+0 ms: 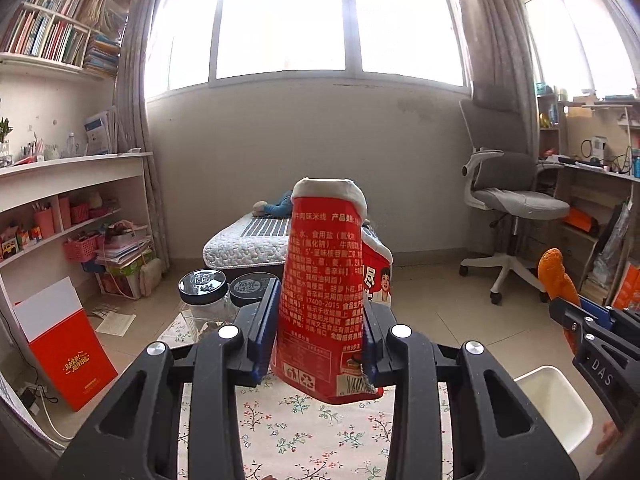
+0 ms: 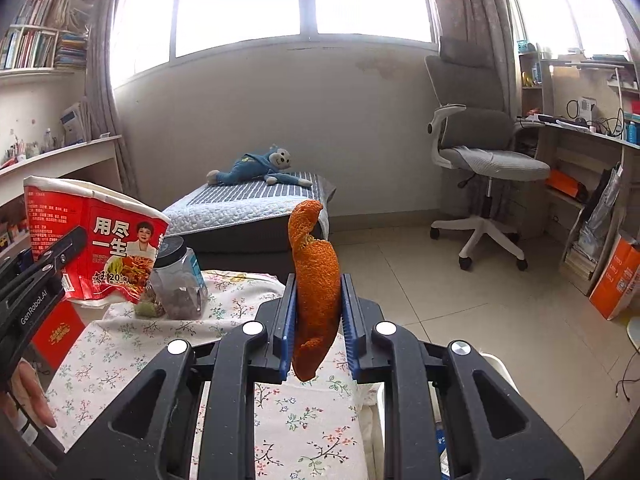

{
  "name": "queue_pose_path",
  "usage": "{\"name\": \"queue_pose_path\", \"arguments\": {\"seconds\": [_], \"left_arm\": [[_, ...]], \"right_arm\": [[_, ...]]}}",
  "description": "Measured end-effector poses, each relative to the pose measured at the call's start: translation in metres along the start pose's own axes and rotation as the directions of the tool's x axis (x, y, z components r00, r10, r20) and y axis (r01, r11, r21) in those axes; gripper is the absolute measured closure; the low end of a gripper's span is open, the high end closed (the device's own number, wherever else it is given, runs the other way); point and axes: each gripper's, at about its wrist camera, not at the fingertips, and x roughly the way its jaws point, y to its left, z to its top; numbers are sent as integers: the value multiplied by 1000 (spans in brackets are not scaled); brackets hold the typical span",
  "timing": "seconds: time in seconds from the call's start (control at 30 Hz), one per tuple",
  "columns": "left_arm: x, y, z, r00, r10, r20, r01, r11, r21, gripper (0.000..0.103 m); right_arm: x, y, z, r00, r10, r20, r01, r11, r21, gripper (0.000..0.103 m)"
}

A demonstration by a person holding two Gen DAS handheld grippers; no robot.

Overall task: Collect trash
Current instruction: 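Carry the noodle cup and orange peel over the bin and release both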

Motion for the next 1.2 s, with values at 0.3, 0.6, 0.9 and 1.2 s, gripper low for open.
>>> {"name": "queue_pose_path", "arguments": {"seconds": [0.3, 0.6, 0.9, 1.2], "left_arm": [[0, -38, -2, 997, -76, -6, 76, 997, 33, 68], [5, -67, -6, 986, -166, -34, 167, 985, 42, 68], [11, -112, -9, 959, -273, -73, 277, 960, 48, 68], [20, -186, -10, 911, -388, -138, 399, 914, 70, 67]], "right_arm": [[-2, -41, -5, 996, -84, -12, 84, 996, 31, 82], [18, -93, -18, 978, -181, -106, 192, 975, 108, 82], [2, -138, -23, 929, -348, -122, 367, 906, 209, 17], [-32, -181, -26, 870, -485, -93, 490, 826, 278, 7]]}}
